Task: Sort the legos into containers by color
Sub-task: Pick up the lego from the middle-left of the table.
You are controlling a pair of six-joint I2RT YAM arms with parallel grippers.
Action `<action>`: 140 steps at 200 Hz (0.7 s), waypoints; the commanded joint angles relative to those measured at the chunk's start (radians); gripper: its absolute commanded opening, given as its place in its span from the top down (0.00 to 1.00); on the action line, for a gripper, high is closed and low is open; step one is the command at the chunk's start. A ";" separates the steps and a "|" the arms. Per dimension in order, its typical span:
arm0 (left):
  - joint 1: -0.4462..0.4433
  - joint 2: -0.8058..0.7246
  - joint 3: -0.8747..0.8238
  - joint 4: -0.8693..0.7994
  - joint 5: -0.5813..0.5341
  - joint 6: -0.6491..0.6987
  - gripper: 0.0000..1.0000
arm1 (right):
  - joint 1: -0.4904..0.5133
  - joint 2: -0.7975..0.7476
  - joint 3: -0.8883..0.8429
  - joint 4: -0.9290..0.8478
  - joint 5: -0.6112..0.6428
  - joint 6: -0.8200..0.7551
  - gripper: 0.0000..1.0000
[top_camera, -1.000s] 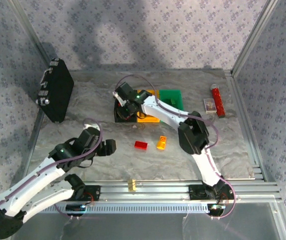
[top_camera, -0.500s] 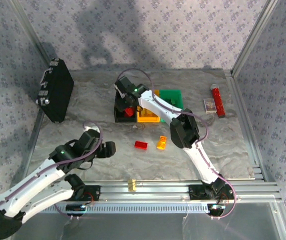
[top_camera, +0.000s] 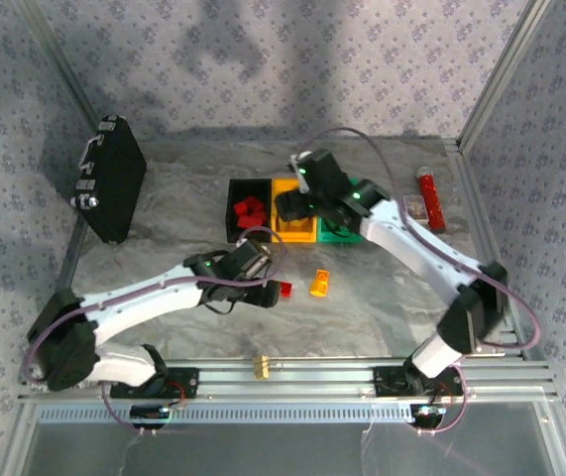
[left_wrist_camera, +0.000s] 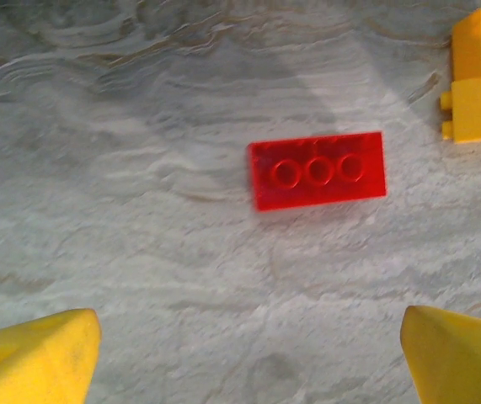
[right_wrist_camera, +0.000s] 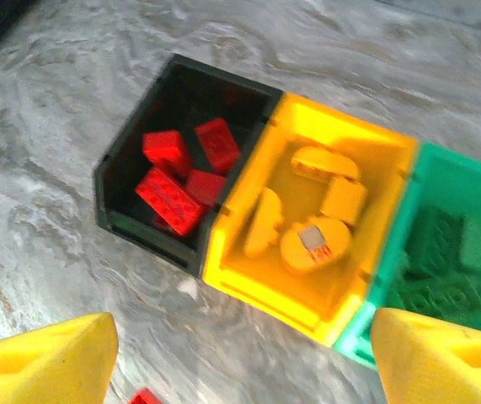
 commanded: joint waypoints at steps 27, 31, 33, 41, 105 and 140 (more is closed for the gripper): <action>-0.024 0.181 0.143 -0.016 0.006 -0.042 0.08 | -0.070 -0.212 -0.330 0.078 -0.030 0.108 0.18; -0.026 0.198 0.153 -0.018 0.006 -0.046 0.08 | -0.075 -0.230 -0.347 0.081 -0.032 0.113 0.18; -0.027 0.206 0.157 -0.020 0.008 -0.046 0.09 | -0.078 -0.238 -0.356 0.083 -0.033 0.116 0.18; -0.033 0.240 0.174 -0.023 0.009 -0.052 0.09 | -0.084 -0.270 -0.391 0.086 -0.038 0.124 0.17; -0.052 0.395 0.277 -0.059 -0.042 -0.076 0.10 | -0.126 -0.502 -0.610 0.104 -0.039 0.190 0.17; -0.054 0.464 0.327 -0.088 -0.051 -0.064 0.10 | -0.137 -0.589 -0.676 0.089 -0.041 0.212 0.17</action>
